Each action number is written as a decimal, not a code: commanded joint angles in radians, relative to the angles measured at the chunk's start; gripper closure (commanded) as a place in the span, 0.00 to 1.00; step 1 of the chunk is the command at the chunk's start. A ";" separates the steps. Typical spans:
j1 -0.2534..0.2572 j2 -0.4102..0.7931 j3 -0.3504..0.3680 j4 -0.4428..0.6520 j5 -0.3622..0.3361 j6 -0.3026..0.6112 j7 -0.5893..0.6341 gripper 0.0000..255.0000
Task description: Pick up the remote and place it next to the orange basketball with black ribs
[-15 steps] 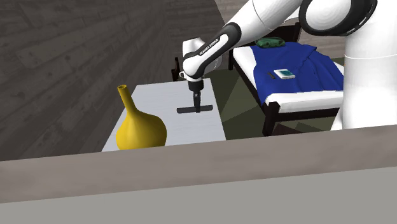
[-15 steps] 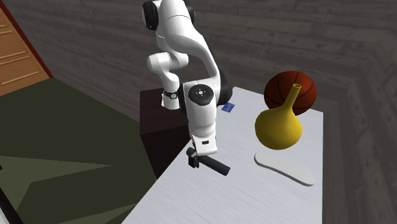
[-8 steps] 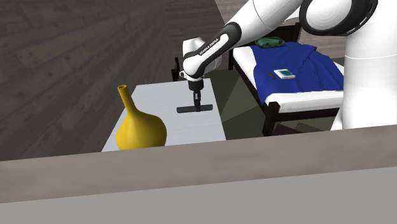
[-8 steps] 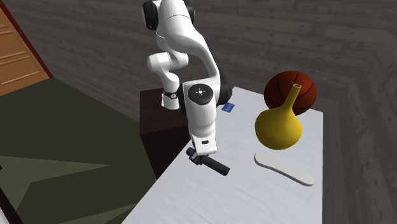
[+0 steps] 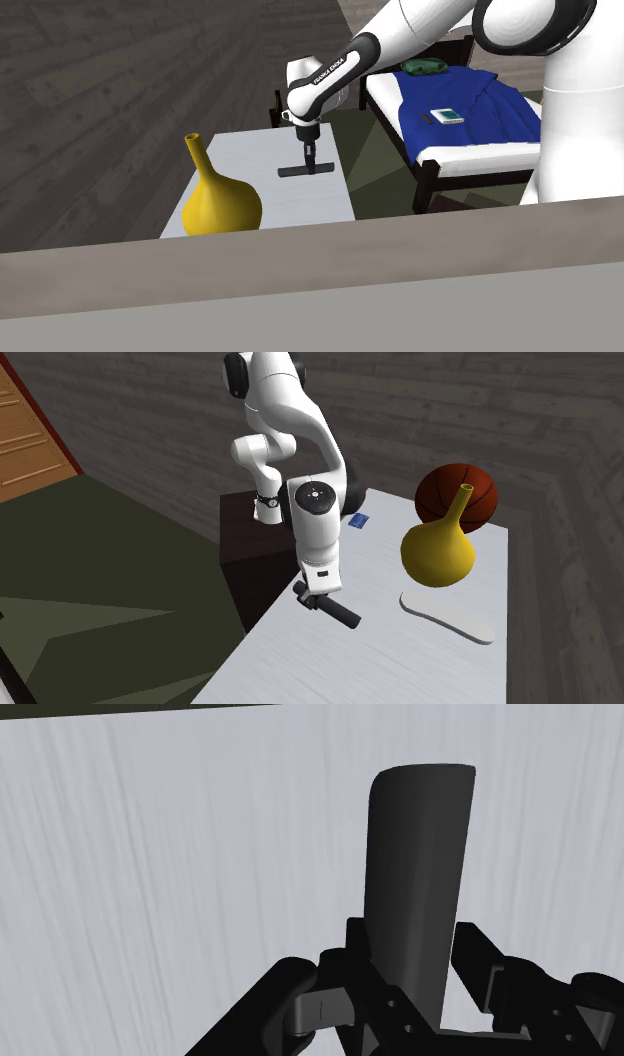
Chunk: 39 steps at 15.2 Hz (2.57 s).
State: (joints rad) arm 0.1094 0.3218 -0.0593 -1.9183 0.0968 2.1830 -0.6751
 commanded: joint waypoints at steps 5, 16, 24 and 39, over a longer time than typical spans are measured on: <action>0.001 -0.038 -0.002 0.027 -0.006 -0.066 0.008 1.00; 0.002 -0.096 -0.004 0.100 -0.015 -0.196 0.020 1.00; 0.002 -0.124 -0.005 0.171 -0.020 -0.295 0.027 1.00; 0.000 -0.141 -0.007 0.351 -0.024 -0.491 0.039 1.00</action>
State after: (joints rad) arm 0.1099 0.1802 -0.0657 -1.5810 0.0724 1.7052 -0.6363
